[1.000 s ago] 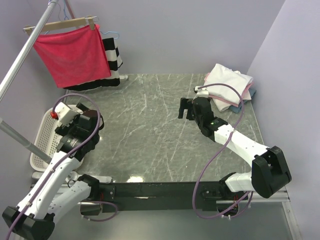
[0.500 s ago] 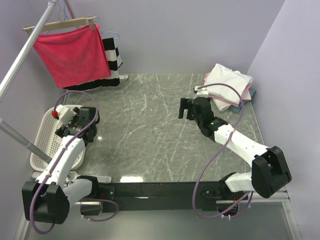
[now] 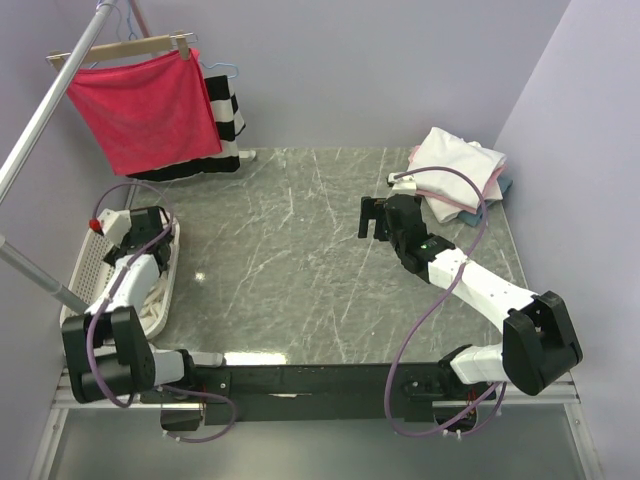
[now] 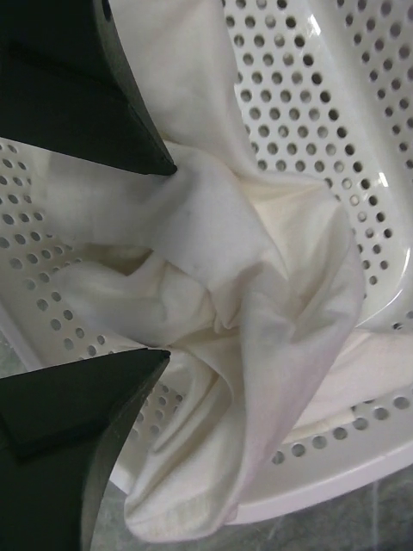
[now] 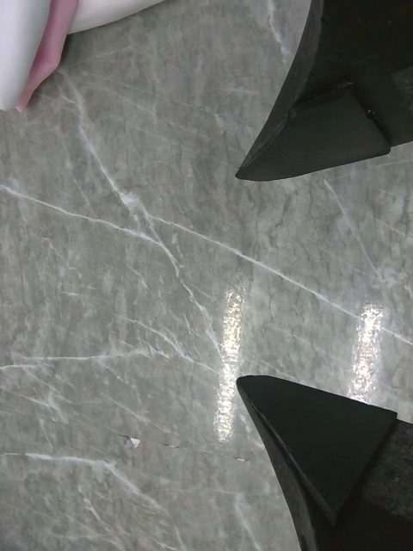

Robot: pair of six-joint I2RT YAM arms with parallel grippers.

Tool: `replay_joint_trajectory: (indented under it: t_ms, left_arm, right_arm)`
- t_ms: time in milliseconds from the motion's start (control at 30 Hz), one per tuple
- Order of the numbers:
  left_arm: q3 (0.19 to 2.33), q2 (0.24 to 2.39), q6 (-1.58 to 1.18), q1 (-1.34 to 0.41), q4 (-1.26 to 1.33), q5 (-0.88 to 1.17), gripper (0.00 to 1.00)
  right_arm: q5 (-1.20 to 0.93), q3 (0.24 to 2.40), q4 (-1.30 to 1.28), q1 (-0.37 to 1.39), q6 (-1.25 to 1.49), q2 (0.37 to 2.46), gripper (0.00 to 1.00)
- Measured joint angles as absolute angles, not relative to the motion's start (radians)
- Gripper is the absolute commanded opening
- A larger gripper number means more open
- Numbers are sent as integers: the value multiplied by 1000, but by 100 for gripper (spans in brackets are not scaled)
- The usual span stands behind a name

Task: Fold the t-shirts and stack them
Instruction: Grab the tshirt from the pile, then move the tshirt to the center of the board

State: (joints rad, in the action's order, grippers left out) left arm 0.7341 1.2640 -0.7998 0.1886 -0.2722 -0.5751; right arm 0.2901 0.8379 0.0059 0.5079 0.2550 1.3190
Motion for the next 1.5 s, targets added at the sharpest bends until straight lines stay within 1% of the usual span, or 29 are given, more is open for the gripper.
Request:
replay_joint_trajectory:
  t_ms: [33, 67, 100, 133, 167, 200, 233, 433, 533, 600, 667, 833, 933, 1100, 1300, 1367, 1500]
  left_arm:
    - [732, 1283, -797, 189, -259, -566, 81]
    - [730, 1300, -796, 189, -245, -559, 73]
    - [729, 1317, -791, 189, -235, -551, 49]
    - [728, 1328, -789, 189, -224, -545, 37]
    - [727, 1341, -787, 189, -215, -540, 27]
    - [725, 1349, -782, 189, -206, -536, 7]
    - [723, 1353, -778, 190, -199, -531, 1]
    - [720, 1347, -767, 191, -194, -506, 1]
    - [732, 1289, -752, 192, -223, -461, 1]
    - [783, 1232, -732, 188, -270, -421, 1]
    - [894, 1182, -701, 178, -328, -384, 1]
    - [1215, 1110, -638, 162, -360, -255, 1]
    - [1347, 1091, -619, 143, -381, -152, 1]
    - [1560, 1153, -572, 46, -435, 22, 1]
    - [1830, 1303, -516, -134, -425, 214, 1]
    - [1858, 1345, -505, -199, -408, 270, 2]
    - [1833, 1410, -486, -308, -400, 342, 1]
  right_arm:
    - [291, 838, 6, 508, 255, 1319, 100]
    - [292, 838, 6, 508, 255, 1319, 100]
    - [294, 838, 5, 508, 254, 1319, 100]
    - [296, 838, 5, 508, 254, 1319, 100]
    - [298, 838, 4, 508, 253, 1319, 100]
    - [299, 838, 4, 508, 253, 1319, 100]
    - [300, 838, 4, 508, 252, 1319, 100]
    - [307, 838, -1, 508, 252, 1319, 100]
    - [307, 838, -1, 508, 252, 1319, 100]
    - [306, 838, 0, 508, 252, 1319, 100]
    - [303, 838, -1, 508, 253, 1319, 100]
    - [292, 838, 1, 508, 259, 1319, 100]
    - [287, 838, 5, 508, 264, 1319, 100]
    - [281, 838, 11, 508, 272, 1319, 100]
    - [279, 833, 24, 506, 290, 1319, 100]
    - [281, 830, 24, 506, 295, 1319, 100]
    - [294, 817, 27, 506, 301, 1307, 100]
